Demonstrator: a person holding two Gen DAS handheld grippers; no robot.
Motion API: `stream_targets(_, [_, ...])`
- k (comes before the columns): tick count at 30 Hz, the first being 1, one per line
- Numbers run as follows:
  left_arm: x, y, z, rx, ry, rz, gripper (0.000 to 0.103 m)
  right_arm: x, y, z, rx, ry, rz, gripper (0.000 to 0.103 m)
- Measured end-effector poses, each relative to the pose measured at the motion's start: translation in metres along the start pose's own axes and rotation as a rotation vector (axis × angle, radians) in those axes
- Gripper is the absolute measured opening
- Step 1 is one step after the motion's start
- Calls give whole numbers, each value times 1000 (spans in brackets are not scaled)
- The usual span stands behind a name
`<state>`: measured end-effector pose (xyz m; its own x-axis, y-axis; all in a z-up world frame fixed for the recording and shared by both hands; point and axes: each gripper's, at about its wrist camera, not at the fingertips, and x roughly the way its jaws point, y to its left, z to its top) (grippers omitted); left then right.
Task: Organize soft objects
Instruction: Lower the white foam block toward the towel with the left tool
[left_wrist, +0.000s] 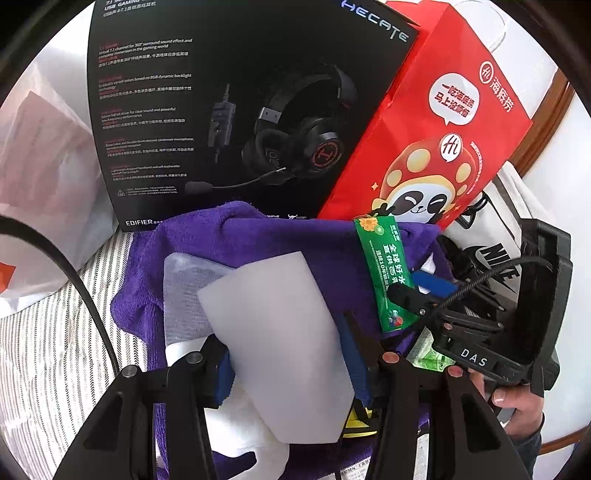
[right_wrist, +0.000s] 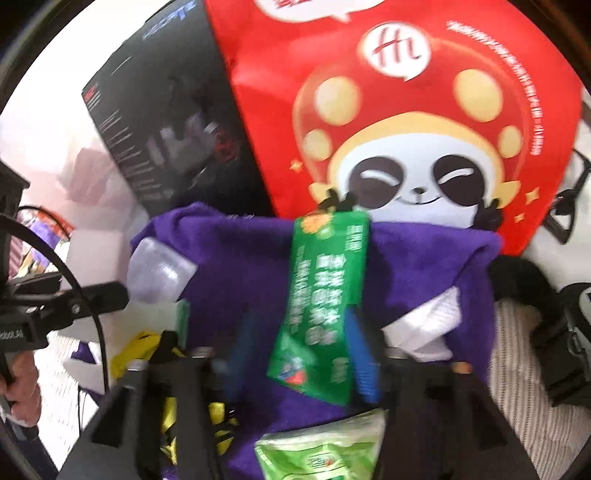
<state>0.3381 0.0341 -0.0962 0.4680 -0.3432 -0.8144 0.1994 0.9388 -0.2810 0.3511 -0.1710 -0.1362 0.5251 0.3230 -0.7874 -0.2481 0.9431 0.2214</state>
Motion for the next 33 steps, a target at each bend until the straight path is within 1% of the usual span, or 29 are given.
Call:
stream_targets(2, [0,-1,0,0,1,-1,48,2,-1,1,-4,-5,-36,70])
stream_targets(7, [0,0,-1,1,9,-4,48,15,1,2,13,2,-50,70])
stream_targets(8, [0,-1,0,1,9,-8,48,17,3,2,-1,7,-62,65])
stream_targets(9, [-1,0,0,0,7,-13,48,19,6,3,-16,13,-78,52])
stream_targets(11, [-2,3,0,-9,5,-14,48,18,10,3,-46,22,-82,38])
stream_targets(14, [-2,7,-1,-19,8,-10,48,12,14,2,-78,25,-41,23])
stream_targets(17, [-4,8,-1,-23,6,-11,48,10,17,1,-79,58,57,23])
stream_targets(18, [-3,8,-1,-19,7,-7,48,12,17,1,-72,65,54,23])
stream_targets(20, [-2,7,-1,-18,8,-2,48,15,15,0,-76,79,14,23])
stream_targets(22, [-2,5,-1,-13,6,1,48,14,10,2,-65,94,18,23])
stream_targets(25, [0,-1,-1,-2,7,8,48,5,0,4,-41,85,12,34])
stream_targets(27, [2,-7,0,9,7,16,47,-5,-6,7,-24,59,1,44])
stream_targets(30, [3,-16,2,34,-1,32,47,-23,-17,11,-1,21,7,46])
stream_targets(33, [5,-18,2,29,-5,34,47,-34,-22,13,7,11,34,46])
